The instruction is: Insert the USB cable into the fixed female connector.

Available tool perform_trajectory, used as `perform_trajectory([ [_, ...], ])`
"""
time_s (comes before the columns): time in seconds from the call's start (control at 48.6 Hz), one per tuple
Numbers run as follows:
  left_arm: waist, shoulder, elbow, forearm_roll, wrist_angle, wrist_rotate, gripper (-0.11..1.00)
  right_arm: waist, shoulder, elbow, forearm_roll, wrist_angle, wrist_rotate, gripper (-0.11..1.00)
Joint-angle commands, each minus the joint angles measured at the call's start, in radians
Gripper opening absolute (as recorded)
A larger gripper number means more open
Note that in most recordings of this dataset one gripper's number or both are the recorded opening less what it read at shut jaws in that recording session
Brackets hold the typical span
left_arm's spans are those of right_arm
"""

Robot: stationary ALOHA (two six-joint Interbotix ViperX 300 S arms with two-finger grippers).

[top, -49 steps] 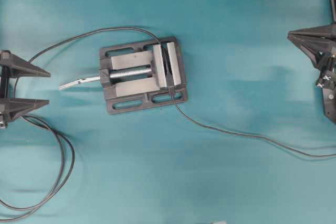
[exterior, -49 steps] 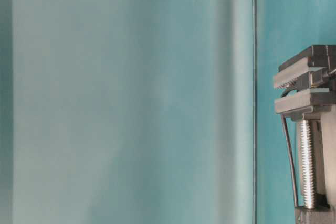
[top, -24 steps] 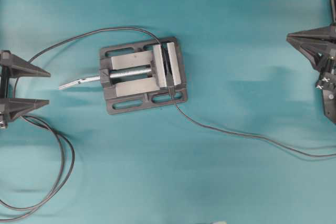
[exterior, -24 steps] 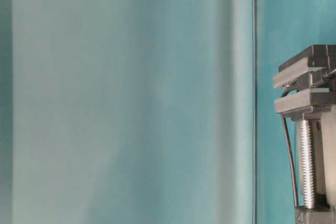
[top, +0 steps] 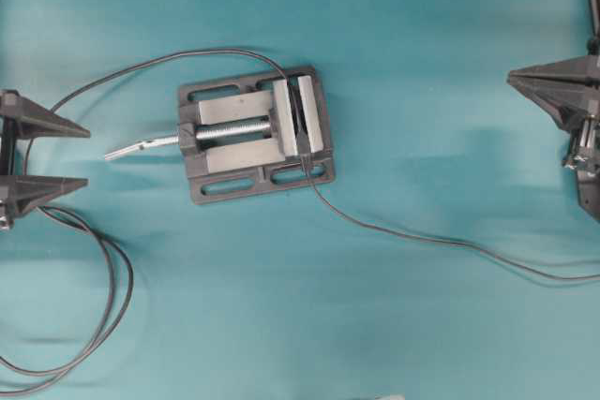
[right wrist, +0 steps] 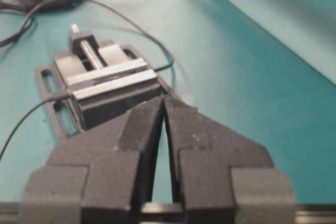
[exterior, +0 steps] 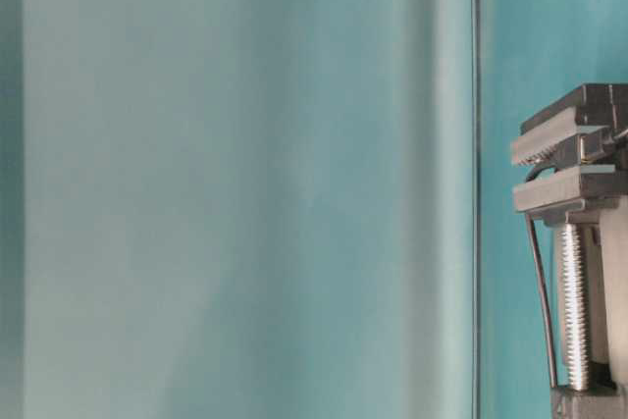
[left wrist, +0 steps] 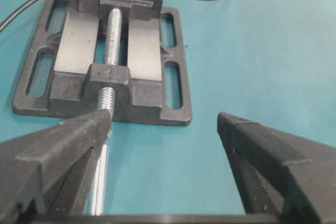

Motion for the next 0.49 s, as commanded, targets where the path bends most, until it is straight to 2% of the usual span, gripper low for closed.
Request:
perform_trajectory([
  [0.0,0.002,0.006,-0.011,0.002,-0.005,0.005,1.00,-0.002,0.006,-0.026,-0.014,-0.002,0.000,0.12],
  [0.473,0.002,0.005,-0.011,0.002,-0.006,0.005,1.00,-0.002,0.006,-0.025,-0.014,0.049,0.009,0.12],
])
